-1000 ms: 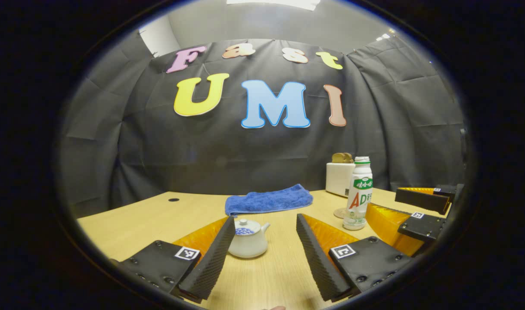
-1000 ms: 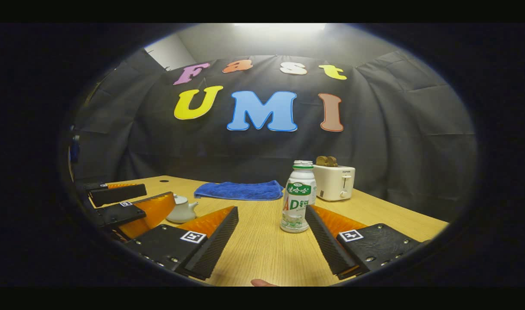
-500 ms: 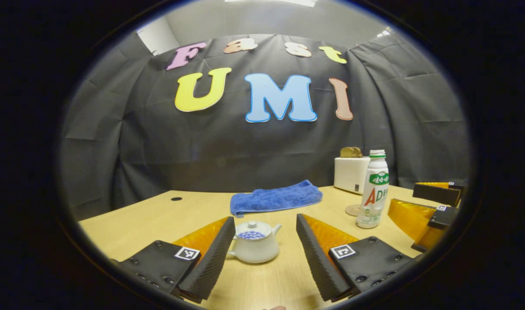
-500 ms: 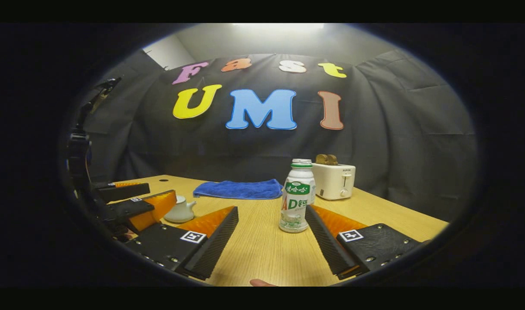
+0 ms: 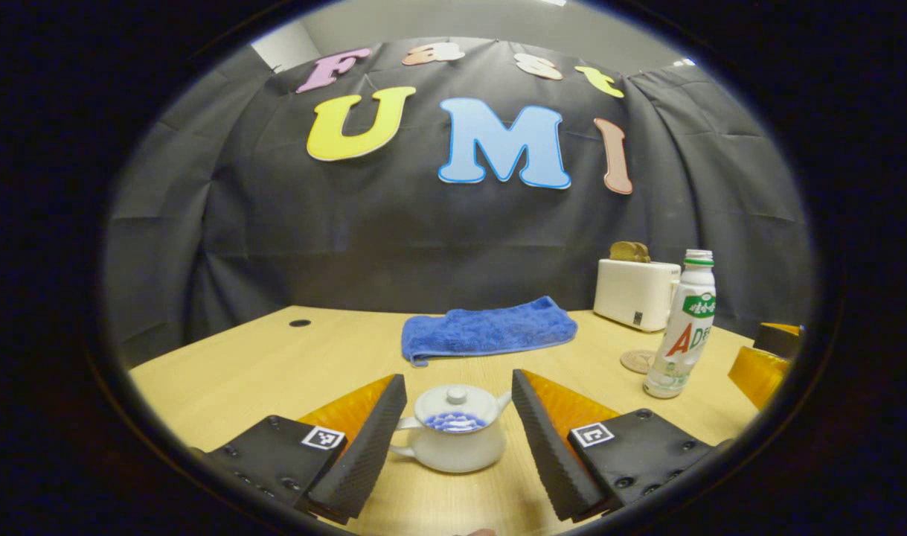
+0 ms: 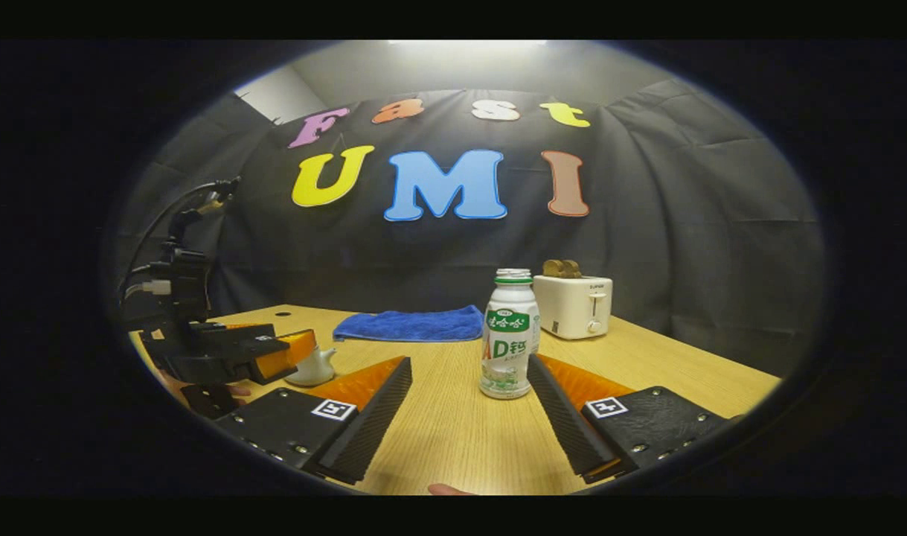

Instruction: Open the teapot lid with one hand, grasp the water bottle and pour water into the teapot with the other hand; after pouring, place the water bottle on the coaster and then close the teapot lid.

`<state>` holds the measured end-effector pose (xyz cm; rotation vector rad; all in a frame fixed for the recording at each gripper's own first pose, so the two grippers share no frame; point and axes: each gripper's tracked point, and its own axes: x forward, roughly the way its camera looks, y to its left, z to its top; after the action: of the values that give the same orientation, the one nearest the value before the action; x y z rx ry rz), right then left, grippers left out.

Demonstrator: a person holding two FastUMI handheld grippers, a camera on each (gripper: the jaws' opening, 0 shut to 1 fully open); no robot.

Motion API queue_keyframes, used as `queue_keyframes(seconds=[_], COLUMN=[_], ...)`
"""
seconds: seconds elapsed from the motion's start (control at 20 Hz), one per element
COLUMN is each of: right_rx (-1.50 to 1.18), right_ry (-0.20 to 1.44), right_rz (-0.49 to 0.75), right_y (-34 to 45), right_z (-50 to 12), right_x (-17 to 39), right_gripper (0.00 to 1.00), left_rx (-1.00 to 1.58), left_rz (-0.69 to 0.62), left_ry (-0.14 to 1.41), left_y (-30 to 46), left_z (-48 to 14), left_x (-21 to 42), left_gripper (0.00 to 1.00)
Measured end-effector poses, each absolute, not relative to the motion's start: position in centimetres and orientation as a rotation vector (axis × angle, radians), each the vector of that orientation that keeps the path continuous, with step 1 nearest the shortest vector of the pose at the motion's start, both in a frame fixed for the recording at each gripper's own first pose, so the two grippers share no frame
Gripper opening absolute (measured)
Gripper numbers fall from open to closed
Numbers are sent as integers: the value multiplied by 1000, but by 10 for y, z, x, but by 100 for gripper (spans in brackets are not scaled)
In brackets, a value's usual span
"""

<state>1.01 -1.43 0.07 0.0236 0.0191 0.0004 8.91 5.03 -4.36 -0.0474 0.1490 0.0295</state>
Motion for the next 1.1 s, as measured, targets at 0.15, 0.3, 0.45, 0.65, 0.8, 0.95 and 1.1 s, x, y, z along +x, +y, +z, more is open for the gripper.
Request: queue_keyframes(seconds=[0.15, 0.3, 0.45, 0.65, 0.8, 0.95, 1.1], right_rx=[24, 33, 43, 63, 48, 37, 34], right_ry=[23, 22, 17, 17, 18, 20, 22], right_rz=[-3, -7, -14, -13, -15, -21, -23], right_y=[-17, -19, -23, -24, -26, -29, -30], right_z=[-2, 0, 1, 2, 2, 0, 0], right_x=[10, 9, 8, 5, 4, 5, 7], right_gripper=[96, 96, 96, 96, 96, 96, 96], left_rx=[-31, -3, -13, 35, 103, 49, -8], left_rz=[39, 45, 38, -13, -40, -39, -63], left_ry=[160, 180, 224, 224, 211, 196, 182], left_y=[55, 58, 59, 46, 37, 43, 47], left_z=[-46, -50, -59, -57, -53, -51, -50], left_x=[102, 114, 121, 123, 122, 123, 127], left_gripper=[99, 99, 96, 70, 54, 22, 19])
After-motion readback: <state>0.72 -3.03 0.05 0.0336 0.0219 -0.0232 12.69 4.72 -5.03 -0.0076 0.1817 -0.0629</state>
